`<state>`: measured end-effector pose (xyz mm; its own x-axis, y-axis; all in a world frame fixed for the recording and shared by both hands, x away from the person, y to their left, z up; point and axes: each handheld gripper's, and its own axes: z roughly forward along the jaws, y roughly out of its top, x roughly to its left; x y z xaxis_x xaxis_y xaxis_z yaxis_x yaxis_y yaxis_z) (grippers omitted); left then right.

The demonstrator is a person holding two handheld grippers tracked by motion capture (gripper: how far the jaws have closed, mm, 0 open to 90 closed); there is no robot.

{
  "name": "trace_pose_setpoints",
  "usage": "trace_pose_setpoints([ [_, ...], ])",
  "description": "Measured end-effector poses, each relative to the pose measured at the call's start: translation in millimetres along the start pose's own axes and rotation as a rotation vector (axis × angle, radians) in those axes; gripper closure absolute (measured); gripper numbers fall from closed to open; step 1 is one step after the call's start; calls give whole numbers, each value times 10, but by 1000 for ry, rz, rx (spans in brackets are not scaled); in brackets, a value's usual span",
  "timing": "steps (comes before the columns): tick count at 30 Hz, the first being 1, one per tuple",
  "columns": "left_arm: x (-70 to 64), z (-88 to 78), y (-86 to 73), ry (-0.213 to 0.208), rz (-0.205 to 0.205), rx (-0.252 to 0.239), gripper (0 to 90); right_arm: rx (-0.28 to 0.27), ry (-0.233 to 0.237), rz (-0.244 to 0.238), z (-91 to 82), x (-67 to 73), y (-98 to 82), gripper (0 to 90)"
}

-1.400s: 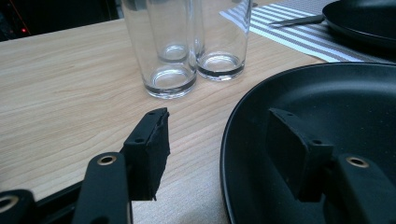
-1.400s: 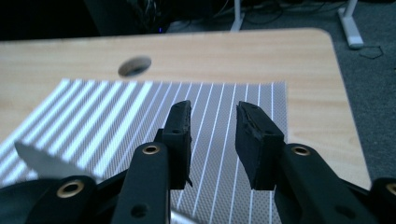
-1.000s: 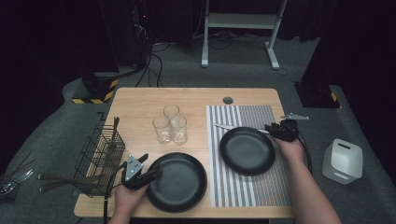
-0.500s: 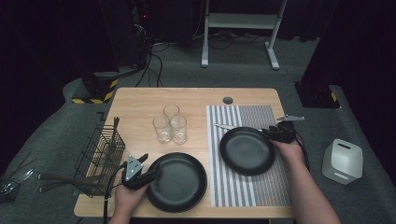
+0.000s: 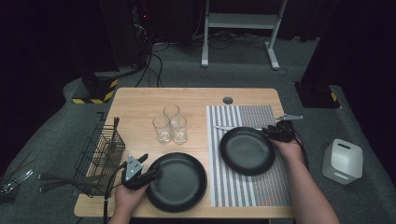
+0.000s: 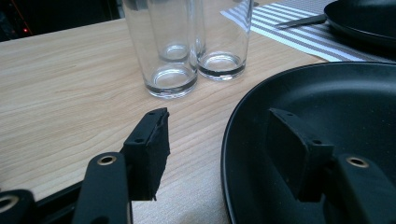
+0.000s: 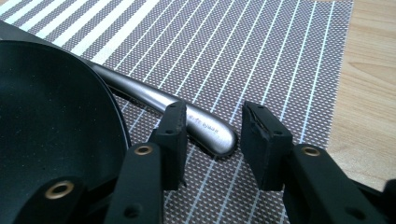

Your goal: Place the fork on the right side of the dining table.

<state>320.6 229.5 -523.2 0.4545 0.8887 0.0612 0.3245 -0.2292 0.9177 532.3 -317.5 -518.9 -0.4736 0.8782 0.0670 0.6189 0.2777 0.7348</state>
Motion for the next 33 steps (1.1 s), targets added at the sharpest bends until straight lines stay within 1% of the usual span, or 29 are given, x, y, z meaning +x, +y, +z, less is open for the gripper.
trace_pose_setpoints([
  [1,0,0,0,0,0,0,399,-2,4,4,1,-1,1,555],
  [2,1,0,0,-1,1,1,399,-5,0,6,7,-5,2,544],
  [4,0,1,0,-1,0,1,399,-11,5,-1,16,-15,2,528],
  [7,0,4,1,-1,1,2,399,-12,25,-2,31,-23,16,515],
  [9,1,5,1,-1,0,3,400,-8,32,-29,46,-7,40,513],
  [10,1,5,1,-1,-1,3,399,-12,34,-49,56,8,59,517],
  [15,3,5,1,-1,-1,4,400,-5,45,-51,98,9,71,542],
  [16,3,5,1,-1,-1,4,400,-4,38,-55,98,18,70,546],
  [21,3,5,1,-1,-2,4,400,2,44,-37,87,-7,71,587],
  [26,4,5,2,-2,-4,6,400,2,31,-33,87,0,71,604],
  [30,4,6,2,-2,-6,6,400,-3,22,-10,88,-4,71,634],
  [33,4,5,2,-2,-5,6,399,-5,17,-7,89,-7,71,648],
])
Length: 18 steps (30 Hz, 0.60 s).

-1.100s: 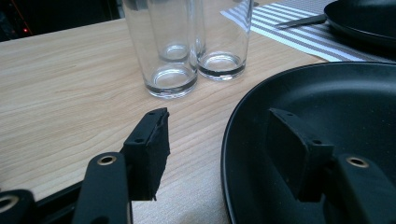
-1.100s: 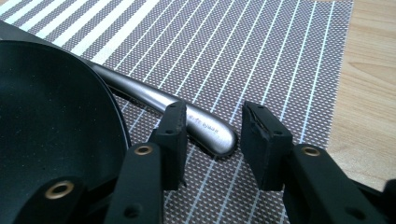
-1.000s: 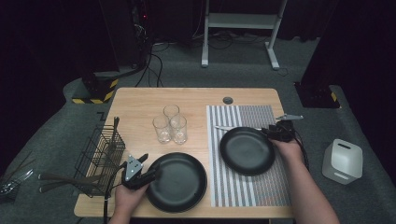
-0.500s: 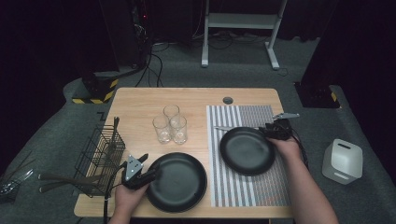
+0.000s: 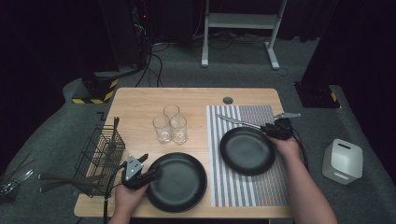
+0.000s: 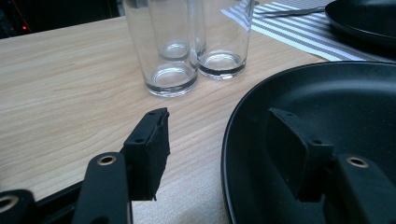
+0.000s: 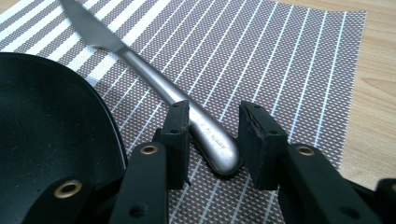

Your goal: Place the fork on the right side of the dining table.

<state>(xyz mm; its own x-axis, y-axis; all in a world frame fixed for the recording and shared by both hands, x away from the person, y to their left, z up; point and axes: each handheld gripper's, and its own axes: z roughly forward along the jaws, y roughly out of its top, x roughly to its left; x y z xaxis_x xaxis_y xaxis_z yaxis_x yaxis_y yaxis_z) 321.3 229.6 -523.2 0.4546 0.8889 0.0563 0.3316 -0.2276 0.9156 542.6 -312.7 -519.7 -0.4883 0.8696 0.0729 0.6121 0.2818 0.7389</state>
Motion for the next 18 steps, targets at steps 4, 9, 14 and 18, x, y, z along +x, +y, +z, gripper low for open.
trace_pose_setpoints([
  [4,0,0,0,0,0,0,400,2,-3,6,-1,2,2,648],
  [9,-1,-1,-1,0,1,-2,400,4,-19,9,-5,10,3,654],
  [14,-1,-1,-1,0,1,-2,400,10,-41,25,-25,-28,0,658],
  [18,-1,-1,-1,0,1,-2,400,10,-63,21,-30,-34,-2,651],
])
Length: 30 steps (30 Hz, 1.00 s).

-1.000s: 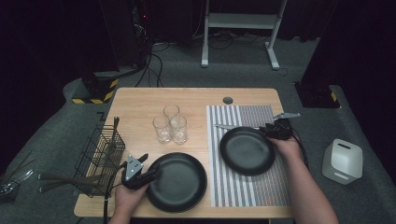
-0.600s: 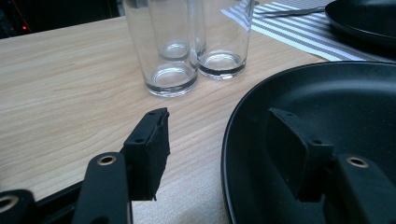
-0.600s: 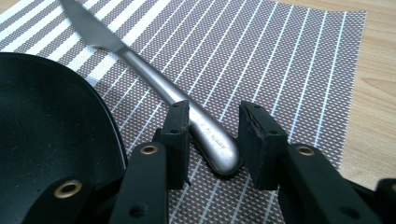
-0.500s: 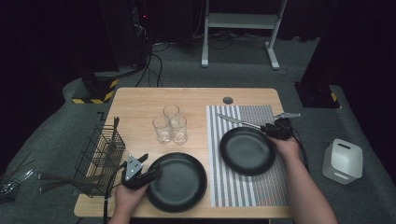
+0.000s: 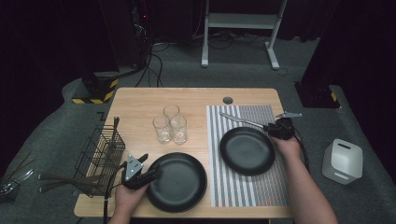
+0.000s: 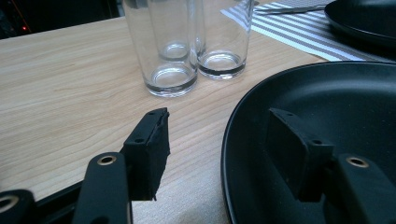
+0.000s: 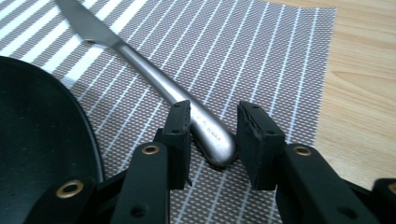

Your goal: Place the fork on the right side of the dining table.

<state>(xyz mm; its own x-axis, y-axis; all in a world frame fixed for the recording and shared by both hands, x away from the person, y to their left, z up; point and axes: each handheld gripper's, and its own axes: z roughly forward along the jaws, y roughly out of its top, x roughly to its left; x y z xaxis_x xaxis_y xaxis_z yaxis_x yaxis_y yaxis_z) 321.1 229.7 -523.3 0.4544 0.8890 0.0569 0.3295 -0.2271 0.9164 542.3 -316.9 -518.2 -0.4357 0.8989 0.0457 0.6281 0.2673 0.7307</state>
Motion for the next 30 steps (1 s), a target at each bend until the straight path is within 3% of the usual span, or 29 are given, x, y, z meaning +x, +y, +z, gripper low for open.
trace_pose_setpoints([
  [10,0,0,0,1,0,0,400,-18,-58,28,0,-51,-16,680],
  [18,1,0,0,0,-3,2,400,-25,-72,50,27,-72,2,694],
  [30,1,0,0,1,-4,2,399,-29,-93,34,62,-66,26,690],
])
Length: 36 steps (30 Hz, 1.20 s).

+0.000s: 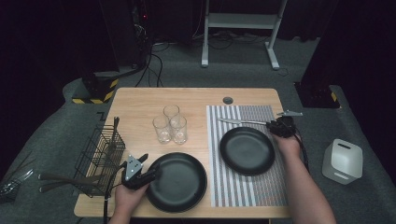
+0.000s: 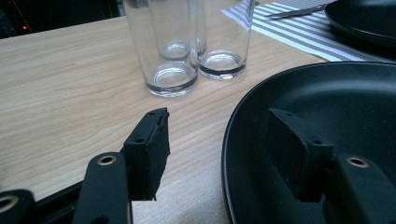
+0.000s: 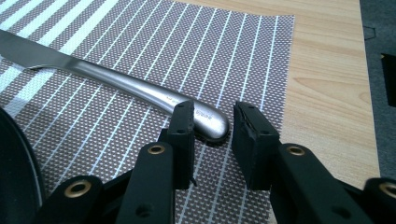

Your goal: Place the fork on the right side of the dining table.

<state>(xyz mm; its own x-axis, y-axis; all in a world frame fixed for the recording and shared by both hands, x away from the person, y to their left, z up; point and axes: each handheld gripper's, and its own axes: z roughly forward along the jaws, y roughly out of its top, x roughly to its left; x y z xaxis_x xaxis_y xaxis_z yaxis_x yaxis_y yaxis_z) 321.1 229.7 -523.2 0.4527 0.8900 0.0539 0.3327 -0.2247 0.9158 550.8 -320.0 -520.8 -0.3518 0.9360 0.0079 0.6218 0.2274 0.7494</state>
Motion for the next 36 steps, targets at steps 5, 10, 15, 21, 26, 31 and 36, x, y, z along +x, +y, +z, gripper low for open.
trace_pose_setpoints([
  [5,0,0,0,0,0,0,399,2,-7,-6,10,-1,10,691],
  [10,0,0,0,-1,0,0,400,16,-13,-5,17,-19,38,688],
  [15,0,0,0,-1,-1,0,400,25,-27,-4,37,-10,67,688],
  [21,0,0,0,0,-1,1,400,23,-37,-5,55,-5,75,689],
  [26,1,0,0,-1,-1,1,400,23,-41,-1,56,-2,77,687],
  [31,1,0,0,-1,-2,1,400,29,-44,1,53,-1,82,685],
  [36,1,-1,-1,-2,-3,0,400,23,-47,-2,53,-7,90,683],
])
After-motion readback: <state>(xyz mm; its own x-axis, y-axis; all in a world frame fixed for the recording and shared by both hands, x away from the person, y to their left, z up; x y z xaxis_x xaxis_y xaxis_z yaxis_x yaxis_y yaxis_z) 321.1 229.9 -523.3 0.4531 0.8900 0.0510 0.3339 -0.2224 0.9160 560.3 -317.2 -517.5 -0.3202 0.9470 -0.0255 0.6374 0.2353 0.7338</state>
